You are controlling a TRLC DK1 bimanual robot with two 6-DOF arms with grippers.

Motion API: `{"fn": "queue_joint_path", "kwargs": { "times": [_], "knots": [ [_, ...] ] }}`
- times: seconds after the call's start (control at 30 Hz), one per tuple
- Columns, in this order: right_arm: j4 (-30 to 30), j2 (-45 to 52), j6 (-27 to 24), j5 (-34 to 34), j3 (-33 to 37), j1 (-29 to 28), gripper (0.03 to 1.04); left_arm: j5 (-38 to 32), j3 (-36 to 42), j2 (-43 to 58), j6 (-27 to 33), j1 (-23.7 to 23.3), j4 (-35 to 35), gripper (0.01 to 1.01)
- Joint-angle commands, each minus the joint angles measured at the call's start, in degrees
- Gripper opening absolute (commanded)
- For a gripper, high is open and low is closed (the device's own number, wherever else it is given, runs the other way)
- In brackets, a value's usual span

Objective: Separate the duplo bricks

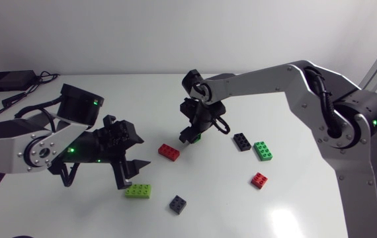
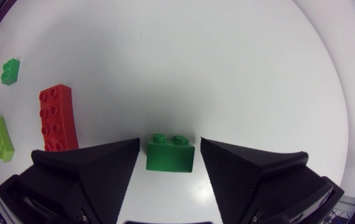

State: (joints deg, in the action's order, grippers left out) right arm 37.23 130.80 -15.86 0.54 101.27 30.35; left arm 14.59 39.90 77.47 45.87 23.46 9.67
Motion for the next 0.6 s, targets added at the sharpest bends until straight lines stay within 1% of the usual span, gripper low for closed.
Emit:
{"fn": "queue_joint_path", "kwargs": {
  "times": [0.0,0.07,0.13,0.33,0.47,0.5,0.57],
  "knots": [
    [1.4,1.8,0.6,1.3,1.1,0.3,0.51,0.4,-0.9,-0.5,1.2,-0.9,0.4,0.757],
    [2.1,1.8,0.6,2.1,1.6,0.6,0.41,0.6,-1.2,-0.7,1.4,-1.5,0.4,0.757],
    [2.9,1.8,0.6,3.4,2.1,0.9,0.27,1.2,-1.5,-1.1,1.4,-2.1,0.5,0.757],
    [2.9,-1.6,0.6,3.5,0.9,1.4,0.26,1.7,-2.5,-2.3,1.5,-3.1,0.5,0.757],
    [-2.7,-9.6,0.0,-0.2,-6.0,1.5,0.26,2.3,-3.1,-3.9,1.3,-4.5,0.5,0.757],
    [-4.9,-12.1,-0.3,-2.5,-8.5,1.5,0.26,2.7,-3.1,-4.3,1.1,-5.0,0.6,0.757],
    [-11.2,-16.9,-1.0,-4.1,-14.7,2.0,0.26,3.4,-3.2,-5.1,0.4,-6.1,0.6,0.757]
  ]
}}
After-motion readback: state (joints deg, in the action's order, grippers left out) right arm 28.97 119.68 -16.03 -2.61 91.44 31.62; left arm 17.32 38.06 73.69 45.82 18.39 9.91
